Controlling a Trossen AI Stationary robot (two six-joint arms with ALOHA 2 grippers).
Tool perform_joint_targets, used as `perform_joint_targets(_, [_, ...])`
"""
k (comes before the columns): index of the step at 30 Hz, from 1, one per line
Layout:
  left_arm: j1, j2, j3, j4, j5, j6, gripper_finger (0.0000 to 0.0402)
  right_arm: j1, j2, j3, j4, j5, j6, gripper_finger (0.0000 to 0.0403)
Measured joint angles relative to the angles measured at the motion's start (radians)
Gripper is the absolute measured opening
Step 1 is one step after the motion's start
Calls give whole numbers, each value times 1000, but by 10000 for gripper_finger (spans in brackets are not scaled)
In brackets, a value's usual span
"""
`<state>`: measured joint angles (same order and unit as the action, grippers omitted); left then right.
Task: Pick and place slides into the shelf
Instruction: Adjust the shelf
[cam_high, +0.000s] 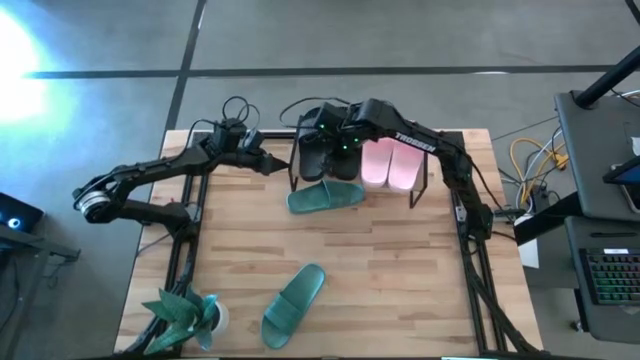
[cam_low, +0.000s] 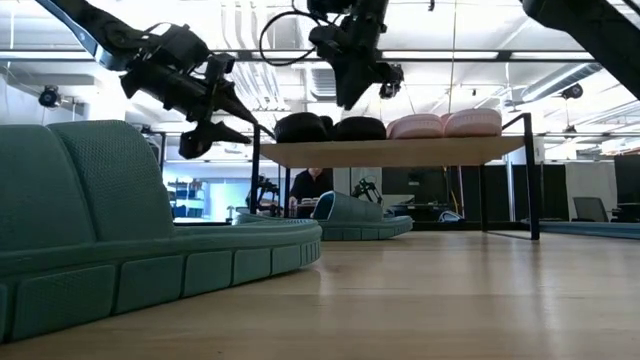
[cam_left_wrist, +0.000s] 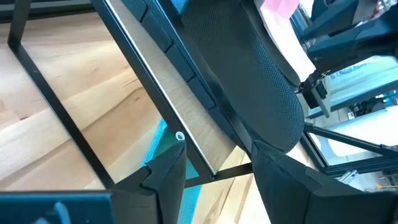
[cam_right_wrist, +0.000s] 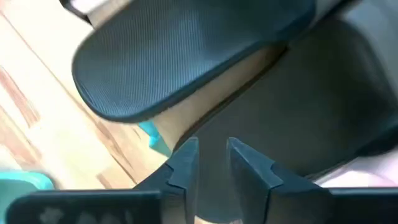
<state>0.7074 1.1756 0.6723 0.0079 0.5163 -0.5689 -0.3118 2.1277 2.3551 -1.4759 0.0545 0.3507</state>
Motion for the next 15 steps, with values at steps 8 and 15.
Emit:
perform_joint_targets(8, [0,13,-19,36,6,-5,164,-2,37,-19,-66,51,6,38])
perform_joint_targets(15, [-1,16,-18,52,3,-28,164,-9,40,-105,-34,49,-11,40])
